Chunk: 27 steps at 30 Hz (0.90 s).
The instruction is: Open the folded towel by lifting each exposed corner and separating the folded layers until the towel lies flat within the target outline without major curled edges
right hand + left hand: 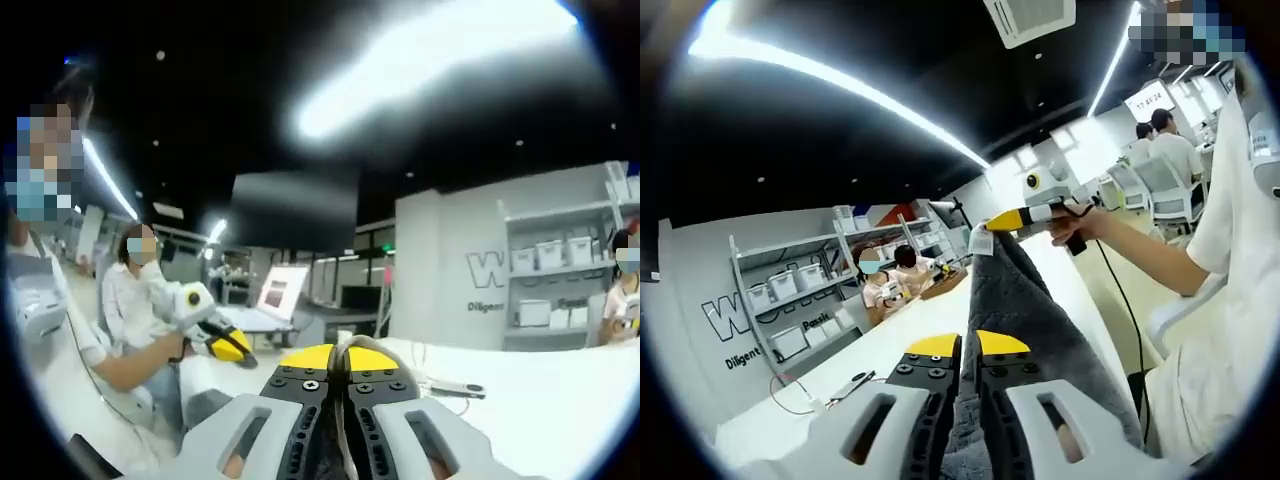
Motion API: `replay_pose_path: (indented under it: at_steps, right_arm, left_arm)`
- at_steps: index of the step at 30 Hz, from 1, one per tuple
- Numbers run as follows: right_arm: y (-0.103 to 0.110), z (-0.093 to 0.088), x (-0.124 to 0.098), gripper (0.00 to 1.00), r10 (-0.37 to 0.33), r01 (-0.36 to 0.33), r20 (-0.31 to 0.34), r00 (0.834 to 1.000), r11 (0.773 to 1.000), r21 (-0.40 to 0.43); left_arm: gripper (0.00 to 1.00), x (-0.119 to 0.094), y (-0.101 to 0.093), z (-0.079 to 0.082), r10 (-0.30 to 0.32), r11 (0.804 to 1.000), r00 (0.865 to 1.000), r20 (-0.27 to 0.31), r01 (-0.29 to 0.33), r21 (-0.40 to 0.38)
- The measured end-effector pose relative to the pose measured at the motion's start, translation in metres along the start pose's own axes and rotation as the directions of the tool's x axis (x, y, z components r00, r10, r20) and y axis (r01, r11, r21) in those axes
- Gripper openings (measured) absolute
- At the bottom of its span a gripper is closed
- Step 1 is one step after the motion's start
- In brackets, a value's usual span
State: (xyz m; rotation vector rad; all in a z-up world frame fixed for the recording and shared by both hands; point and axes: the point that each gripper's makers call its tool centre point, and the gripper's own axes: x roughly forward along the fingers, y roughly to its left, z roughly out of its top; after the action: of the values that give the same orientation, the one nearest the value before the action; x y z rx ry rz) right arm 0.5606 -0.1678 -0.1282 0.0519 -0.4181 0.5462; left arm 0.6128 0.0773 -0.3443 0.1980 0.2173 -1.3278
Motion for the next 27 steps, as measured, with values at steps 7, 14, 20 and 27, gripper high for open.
replay_pose_path:
  at_steps: [7,14,20,27]
  right_arm:
    - [-0.002,0.003,-0.001,0.00,-0.005,0.005,0.008,1.000,1.000,0.002]
    - [-0.006,0.005,-0.002,0.00,-0.023,0.023,0.021,1.000,1.000,0.006]
    - [-0.006,0.005,-0.003,0.00,-0.027,0.026,0.020,0.999,1.000,0.007]
    - [-0.009,0.012,-0.006,0.00,-0.032,0.031,0.038,0.999,0.999,0.021]
  left_arm:
    - [0.06,0.001,-0.008,0.006,-0.051,0.992,0.997,0.058,0.057,-0.109]
    - [0.02,0.002,-0.010,0.010,-0.067,0.980,0.994,0.085,0.081,-0.183]
    - [0.02,0.010,-0.018,0.011,-0.090,0.950,0.989,0.115,0.120,-0.289]
    - [0.03,0.006,-0.004,0.024,-0.023,0.933,0.969,0.247,0.110,-0.344]
